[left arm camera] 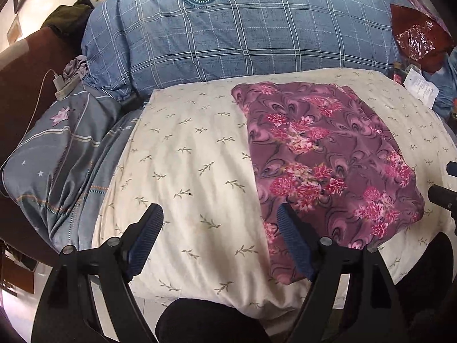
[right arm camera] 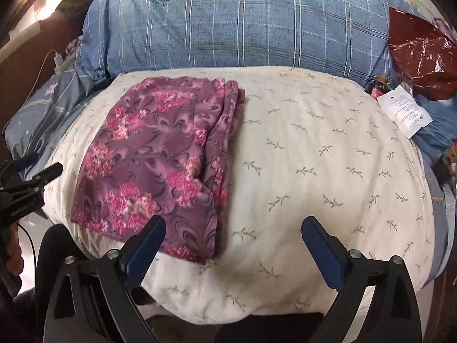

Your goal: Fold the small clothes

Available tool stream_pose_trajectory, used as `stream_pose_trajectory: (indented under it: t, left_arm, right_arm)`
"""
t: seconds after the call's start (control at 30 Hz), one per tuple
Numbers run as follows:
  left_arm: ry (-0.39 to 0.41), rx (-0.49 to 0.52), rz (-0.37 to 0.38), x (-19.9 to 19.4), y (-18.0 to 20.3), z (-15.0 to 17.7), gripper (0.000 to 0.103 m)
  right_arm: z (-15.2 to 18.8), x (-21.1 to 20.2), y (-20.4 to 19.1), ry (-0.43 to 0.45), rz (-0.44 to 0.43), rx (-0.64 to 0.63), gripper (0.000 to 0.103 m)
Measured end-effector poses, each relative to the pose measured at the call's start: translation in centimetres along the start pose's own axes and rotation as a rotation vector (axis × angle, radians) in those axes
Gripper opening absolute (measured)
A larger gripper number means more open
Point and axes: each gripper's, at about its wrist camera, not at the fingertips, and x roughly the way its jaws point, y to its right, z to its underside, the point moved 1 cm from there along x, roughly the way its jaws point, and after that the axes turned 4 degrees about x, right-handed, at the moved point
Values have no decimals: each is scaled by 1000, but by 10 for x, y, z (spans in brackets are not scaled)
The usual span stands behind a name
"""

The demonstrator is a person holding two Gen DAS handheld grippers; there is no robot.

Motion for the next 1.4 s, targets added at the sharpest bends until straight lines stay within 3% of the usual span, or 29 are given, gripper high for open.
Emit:
stream_pose_trajectory:
  t: [0.33, 0.67, 1.0, 1.4]
  left_arm:
    - [17, -3, 32, -13, 3, 8, 82]
    - [25, -27, 32, -17, -3, 8, 82]
    - [1, -39, 36, -6, -1, 8, 82]
    - [-51, -44, 98, 8, 9, 2, 82]
  right_arm:
    - [9, -28, -17, 99, 40, -64, 97]
    - [2, -35, -25, 144, 70, -113, 97]
    - [13, -27, -26, 142, 80, -133, 97]
    - [0, -17, -15, 134, 53, -147, 97]
